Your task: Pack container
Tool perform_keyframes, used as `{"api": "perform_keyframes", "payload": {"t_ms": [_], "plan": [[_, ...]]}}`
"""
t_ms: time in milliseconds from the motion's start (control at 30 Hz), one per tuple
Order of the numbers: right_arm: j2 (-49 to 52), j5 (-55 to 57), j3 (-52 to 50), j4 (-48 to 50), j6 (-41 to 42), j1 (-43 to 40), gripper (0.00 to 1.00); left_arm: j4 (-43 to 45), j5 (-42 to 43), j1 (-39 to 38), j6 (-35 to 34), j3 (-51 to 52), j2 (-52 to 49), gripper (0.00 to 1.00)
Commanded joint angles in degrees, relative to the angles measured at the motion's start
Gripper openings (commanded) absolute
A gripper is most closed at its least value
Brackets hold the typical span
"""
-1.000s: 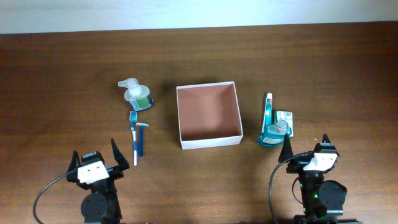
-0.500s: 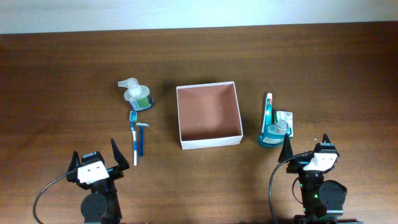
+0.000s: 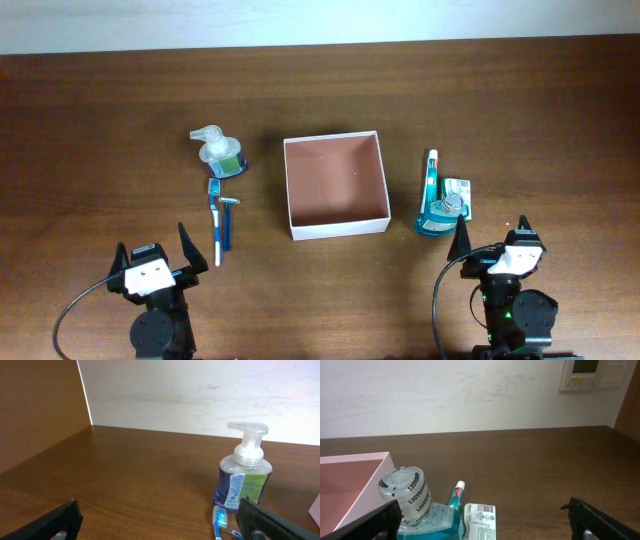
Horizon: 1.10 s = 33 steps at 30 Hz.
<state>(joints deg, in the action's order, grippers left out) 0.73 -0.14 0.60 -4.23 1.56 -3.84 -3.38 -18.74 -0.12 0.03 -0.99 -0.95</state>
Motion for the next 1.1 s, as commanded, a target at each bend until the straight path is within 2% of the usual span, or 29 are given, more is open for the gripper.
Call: {"api": "perform_keyframes", "payload": {"t_ms": [0, 533, 833, 1067], "plan": [[-0.4, -0.7, -0.3, -0.3, 0.4, -0.5, 0.99, 0.1, -0.6, 0.3, 0.5, 0.3, 0.2, 0.99], [-0.4, -0.9, -0.3, 1.6, 0.5, -0.5, 0.99, 0.1, -0.6, 0.3, 0.5, 0.3, 0.2, 0.99], [-0.4, -17.0, -0.3, 6.5, 13.9, -0.5, 0.99, 0.1, -0.6, 0.3, 0.5, 0.3, 0.2, 0.99], [-0.4, -19.2, -0.3, 7.2, 15.1, -0.5, 0.99, 0.1, -0.6, 0.3, 0.5, 0.3, 0.2, 0.99]]}}
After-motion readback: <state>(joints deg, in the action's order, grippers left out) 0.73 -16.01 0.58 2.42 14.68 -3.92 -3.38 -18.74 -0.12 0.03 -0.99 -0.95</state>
